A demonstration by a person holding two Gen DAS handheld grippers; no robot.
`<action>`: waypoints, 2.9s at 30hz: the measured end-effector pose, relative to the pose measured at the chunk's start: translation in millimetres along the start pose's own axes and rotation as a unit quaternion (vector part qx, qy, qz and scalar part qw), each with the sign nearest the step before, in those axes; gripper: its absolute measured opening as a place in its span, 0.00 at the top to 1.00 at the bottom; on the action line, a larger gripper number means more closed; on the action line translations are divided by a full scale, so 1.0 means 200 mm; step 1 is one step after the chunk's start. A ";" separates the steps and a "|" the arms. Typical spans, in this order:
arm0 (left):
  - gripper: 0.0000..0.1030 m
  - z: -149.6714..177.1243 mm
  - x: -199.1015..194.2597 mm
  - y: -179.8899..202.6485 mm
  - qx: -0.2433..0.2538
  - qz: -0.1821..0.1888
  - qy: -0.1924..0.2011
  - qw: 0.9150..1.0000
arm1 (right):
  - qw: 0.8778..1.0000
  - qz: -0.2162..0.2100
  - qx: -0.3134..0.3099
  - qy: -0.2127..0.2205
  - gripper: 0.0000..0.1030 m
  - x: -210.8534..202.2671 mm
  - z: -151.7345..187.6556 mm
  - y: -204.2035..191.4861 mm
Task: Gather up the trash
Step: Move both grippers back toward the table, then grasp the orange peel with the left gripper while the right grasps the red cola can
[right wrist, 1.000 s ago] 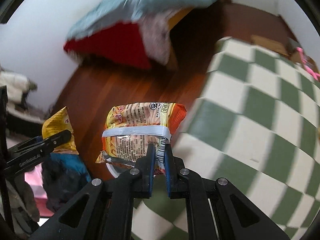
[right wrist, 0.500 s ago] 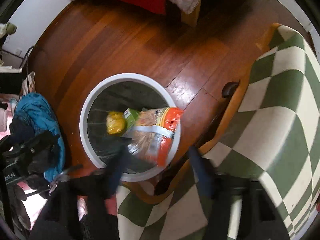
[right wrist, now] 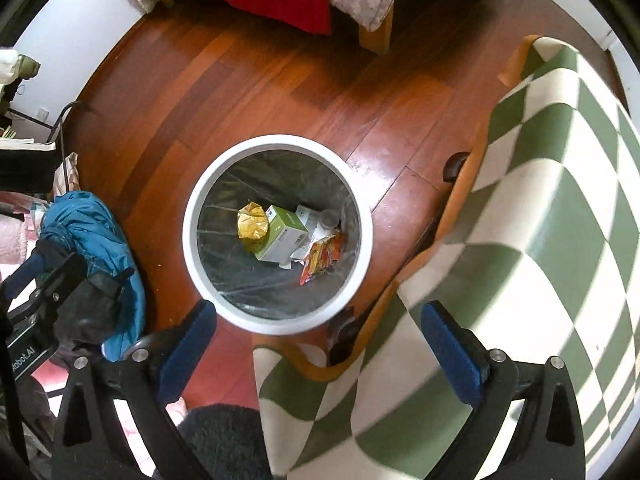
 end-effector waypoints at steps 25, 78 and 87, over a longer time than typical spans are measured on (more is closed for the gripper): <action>0.03 0.17 -0.86 0.12 0.027 0.058 0.115 0.991 | 0.987 -0.037 0.022 0.157 0.00 -0.91 0.47 -0.05; 0.00 0.98 -0.28 2.66 0.271 0.145 0.002 0.952 | 0.956 0.052 0.289 -0.014 0.09 -0.52 1.26 2.84; 0.20 1.14 -0.29 2.99 0.346 0.192 -0.007 0.918 | 0.920 0.026 0.387 0.052 0.12 -0.59 1.42 2.96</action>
Point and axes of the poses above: each gripper's, at about its wrist camera, not at the fingertips, and x roughly the way its jaws point, y to its right, z to its underside, the point moved 9 cm from there along x, roughly the way its jaws point, and after that the axes turned 9 degrees about -x, right-handed, at the moved point
